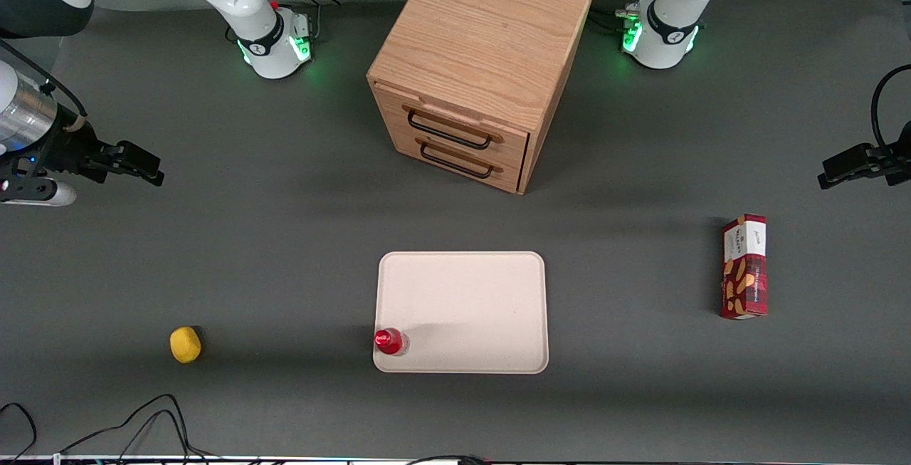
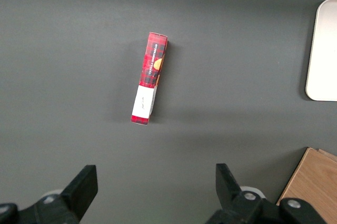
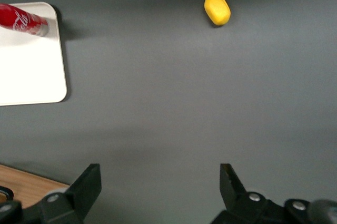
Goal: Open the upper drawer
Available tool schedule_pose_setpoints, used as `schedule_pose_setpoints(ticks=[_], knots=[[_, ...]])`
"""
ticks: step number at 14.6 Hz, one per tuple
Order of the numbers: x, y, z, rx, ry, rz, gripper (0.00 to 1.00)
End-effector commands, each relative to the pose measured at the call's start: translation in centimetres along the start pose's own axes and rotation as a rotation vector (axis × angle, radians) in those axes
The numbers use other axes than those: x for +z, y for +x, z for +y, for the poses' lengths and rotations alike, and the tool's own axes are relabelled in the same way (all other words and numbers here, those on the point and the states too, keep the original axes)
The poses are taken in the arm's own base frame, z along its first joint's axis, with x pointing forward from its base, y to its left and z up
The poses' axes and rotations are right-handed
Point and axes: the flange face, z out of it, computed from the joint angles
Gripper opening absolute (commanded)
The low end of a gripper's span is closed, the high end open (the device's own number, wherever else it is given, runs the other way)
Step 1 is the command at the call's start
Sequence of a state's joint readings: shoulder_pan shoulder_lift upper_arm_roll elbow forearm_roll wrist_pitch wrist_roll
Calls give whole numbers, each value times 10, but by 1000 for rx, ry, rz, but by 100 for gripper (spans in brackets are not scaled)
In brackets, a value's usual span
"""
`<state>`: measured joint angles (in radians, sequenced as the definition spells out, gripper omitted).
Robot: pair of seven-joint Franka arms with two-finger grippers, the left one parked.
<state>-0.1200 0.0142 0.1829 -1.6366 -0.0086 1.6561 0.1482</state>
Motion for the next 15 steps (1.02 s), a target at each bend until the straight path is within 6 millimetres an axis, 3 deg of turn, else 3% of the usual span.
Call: schedule_pose_setpoints(ticks=[1, 3, 8, 12, 15], knots=[[-2, -9, -53, -69, 15, 26, 100], [2, -14, -86, -127, 30, 17, 100], [-8, -48, -205, -357, 56, 37, 100], [-18, -80, -284, -509, 91, 53, 100], [-16, -100, -330, -599, 125, 42, 100]])
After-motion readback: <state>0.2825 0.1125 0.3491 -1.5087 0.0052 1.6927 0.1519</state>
